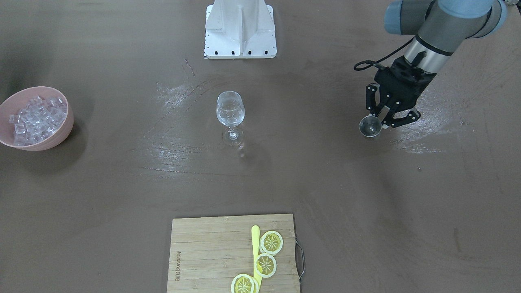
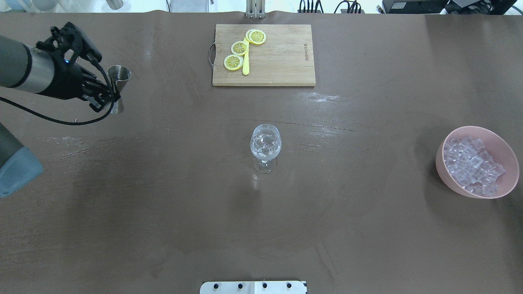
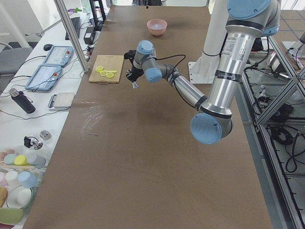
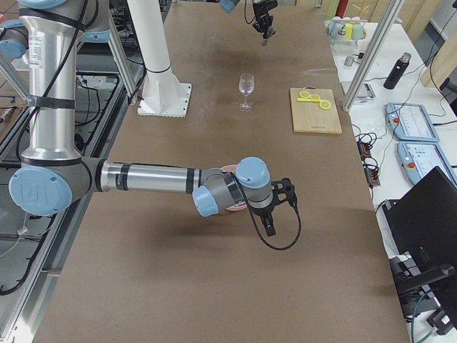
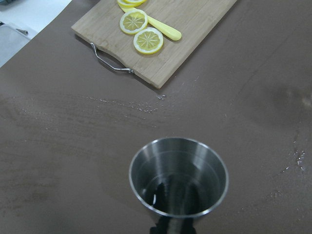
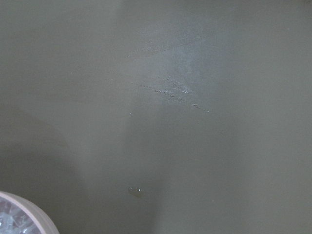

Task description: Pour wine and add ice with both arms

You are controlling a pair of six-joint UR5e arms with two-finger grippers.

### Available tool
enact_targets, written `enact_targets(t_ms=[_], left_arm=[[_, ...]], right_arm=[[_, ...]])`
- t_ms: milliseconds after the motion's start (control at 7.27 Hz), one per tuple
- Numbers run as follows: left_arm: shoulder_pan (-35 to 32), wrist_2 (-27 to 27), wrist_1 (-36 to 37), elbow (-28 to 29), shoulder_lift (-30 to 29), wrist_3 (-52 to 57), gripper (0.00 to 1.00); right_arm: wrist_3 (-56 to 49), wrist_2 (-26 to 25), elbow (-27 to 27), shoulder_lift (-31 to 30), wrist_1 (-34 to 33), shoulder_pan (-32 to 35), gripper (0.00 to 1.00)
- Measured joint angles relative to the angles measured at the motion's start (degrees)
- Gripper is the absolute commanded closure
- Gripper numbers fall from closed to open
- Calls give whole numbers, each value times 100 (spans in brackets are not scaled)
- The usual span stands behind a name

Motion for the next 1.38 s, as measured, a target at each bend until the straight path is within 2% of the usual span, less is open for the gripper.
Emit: enact_targets(t_ms=[275,688,1101,1376], left_arm=[[-284,-191,-673,256,389,-107,100],[-359,-221,-2817,1172,910,-1143,100],[-352,-200,-5342,2539,1000,-2259,100],[-341,-46,-6270,2840,1007,-2482,100]], right_arm=[[8,-3,-149,6,209,0,0],[189,10,-171,10,246,0,0],[237,22,-169,11,248,0,0],[236,23,-169,11,248,0,0]])
